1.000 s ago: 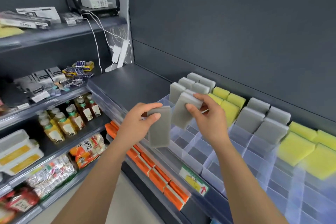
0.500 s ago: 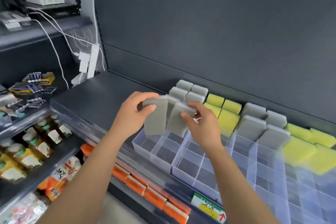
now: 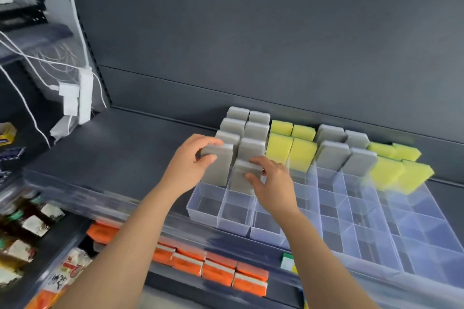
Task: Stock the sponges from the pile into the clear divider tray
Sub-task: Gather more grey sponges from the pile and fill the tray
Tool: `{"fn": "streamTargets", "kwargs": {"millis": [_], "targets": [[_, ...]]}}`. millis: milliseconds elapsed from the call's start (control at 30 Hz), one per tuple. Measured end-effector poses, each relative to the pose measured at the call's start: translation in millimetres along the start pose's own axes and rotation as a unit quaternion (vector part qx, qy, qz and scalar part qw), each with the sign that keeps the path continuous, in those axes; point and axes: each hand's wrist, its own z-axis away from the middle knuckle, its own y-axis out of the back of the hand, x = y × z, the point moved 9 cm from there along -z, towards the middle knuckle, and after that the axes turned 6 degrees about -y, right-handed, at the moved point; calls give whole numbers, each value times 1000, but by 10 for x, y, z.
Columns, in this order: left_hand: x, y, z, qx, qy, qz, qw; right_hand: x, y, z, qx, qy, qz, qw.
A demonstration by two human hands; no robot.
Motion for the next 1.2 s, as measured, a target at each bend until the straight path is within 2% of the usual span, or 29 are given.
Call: {"fn": "streamTargets", "kwargs": {"millis": [400, 700, 1200], "targets": [[-306, -278, -32, -82, 11, -14, 996, -22, -29, -11, 30, -21, 11, 999], [-281, -320, -52, -103, -18, -71, 992, -22, -57, 6, 41, -16, 27, 999], [-96, -284, -1, -106, -79, -146, 980, -16, -21, 171, 33, -59, 74, 995]]}}
